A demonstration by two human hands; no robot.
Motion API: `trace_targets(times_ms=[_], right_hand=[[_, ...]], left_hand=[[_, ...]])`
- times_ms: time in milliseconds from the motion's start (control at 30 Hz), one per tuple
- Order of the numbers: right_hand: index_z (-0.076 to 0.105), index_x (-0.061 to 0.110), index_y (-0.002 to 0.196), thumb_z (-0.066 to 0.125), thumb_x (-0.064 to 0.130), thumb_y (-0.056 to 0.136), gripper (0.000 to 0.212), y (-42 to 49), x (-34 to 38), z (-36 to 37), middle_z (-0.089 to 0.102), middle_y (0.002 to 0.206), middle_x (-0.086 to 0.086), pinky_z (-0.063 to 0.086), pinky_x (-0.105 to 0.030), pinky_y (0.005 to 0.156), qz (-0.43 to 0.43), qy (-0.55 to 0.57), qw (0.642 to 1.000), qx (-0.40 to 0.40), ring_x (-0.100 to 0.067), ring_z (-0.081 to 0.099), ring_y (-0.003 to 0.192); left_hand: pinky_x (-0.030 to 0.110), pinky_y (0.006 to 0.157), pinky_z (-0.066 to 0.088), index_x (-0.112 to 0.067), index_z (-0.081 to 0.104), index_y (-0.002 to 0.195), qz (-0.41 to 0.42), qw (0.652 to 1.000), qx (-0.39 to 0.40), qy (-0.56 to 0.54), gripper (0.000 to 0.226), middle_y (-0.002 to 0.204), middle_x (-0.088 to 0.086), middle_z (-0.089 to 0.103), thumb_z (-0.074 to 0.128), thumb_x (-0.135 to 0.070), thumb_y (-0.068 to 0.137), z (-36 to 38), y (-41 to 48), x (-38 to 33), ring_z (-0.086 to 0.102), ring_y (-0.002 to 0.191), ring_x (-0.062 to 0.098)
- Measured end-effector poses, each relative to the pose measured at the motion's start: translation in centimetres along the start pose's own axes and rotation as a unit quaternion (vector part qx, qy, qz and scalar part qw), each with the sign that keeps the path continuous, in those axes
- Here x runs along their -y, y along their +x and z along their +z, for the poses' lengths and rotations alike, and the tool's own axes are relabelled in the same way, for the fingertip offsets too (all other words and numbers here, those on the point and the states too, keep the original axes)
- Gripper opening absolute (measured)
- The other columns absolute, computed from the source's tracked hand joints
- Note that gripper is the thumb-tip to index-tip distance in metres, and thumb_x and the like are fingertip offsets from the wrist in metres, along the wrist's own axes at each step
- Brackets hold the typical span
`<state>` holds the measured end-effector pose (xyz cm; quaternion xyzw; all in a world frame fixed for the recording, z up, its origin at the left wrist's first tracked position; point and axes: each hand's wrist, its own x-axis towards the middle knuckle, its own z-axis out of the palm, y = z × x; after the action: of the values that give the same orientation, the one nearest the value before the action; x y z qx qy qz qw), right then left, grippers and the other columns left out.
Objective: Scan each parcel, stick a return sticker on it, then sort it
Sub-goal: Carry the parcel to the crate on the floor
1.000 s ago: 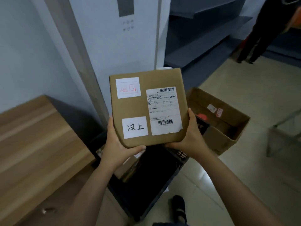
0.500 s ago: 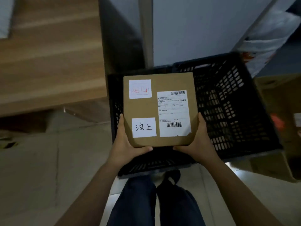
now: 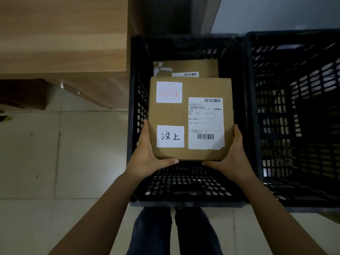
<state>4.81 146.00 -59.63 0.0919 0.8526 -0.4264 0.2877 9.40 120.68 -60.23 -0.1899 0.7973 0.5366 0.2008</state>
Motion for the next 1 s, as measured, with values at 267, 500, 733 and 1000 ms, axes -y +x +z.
trace_targets(times_ms=[267, 500, 733, 1000], right_hand=[[-0.008, 0.025, 0.154, 0.093, 0.018, 0.058, 0.14, 5.8, 3.2, 0.0, 0.008, 0.159, 0.006, 0.021, -0.023, 0.109, -0.033, -0.033, 0.998, -0.043, -0.01, 0.016, 0.143], [0.008, 0.029, 0.153, 0.09, 0.026, 0.062, 0.123, 8.0, 5.1, -0.1, 0.008, 0.159, -0.002, 0.025, -0.041, 0.115, -0.061, -0.13, 0.986, -0.081, -0.023, 0.016, 0.145], [0.027, 0.023, 0.148, 0.084, 0.022, 0.069, 0.097, 6.4, 7.0, -0.9, 0.013, 0.158, -0.004, 0.027, -0.04, 0.112, -0.068, -0.186, 0.977, -0.081, -0.028, 0.02, 0.141], [0.047, 0.013, 0.138, 0.074, 0.02, 0.079, 0.066, -2.2, 12.6, -3.9, 0.043, 0.138, -0.005, 0.032, -0.028, 0.105, -0.18, -0.251, 0.95, -0.047, -0.023, 0.039, 0.124]], left_hand=[[0.031, 0.116, 0.022, -0.019, -0.002, 0.154, 0.043, 0.987, -0.076, 0.137, 0.129, 0.161, -0.004, 0.003, 0.086, -0.046, 0.064, -1.3, 5.5, -2.2, 0.009, 0.147, 0.013], [0.034, 0.114, 0.027, -0.021, 0.006, 0.154, 0.045, 0.978, -0.096, 0.18, 0.119, 0.16, -0.004, 0.002, 0.082, -0.049, 0.068, -2.1, 7.8, -3.4, 0.015, 0.146, 0.018], [0.035, 0.114, 0.029, -0.019, 0.022, 0.151, 0.042, 0.968, -0.088, 0.231, 0.099, 0.159, 0.0, 0.014, 0.079, -0.044, 0.075, -2.9, 6.1, -4.6, 0.02, 0.144, 0.02], [0.033, 0.104, 0.039, -0.015, 0.043, 0.14, 0.102, 0.954, -0.114, 0.256, 0.064, 0.138, 0.004, 0.046, 0.071, -0.031, 0.085, -2.2, -4.2, -9.7, 0.041, 0.129, 0.022]])
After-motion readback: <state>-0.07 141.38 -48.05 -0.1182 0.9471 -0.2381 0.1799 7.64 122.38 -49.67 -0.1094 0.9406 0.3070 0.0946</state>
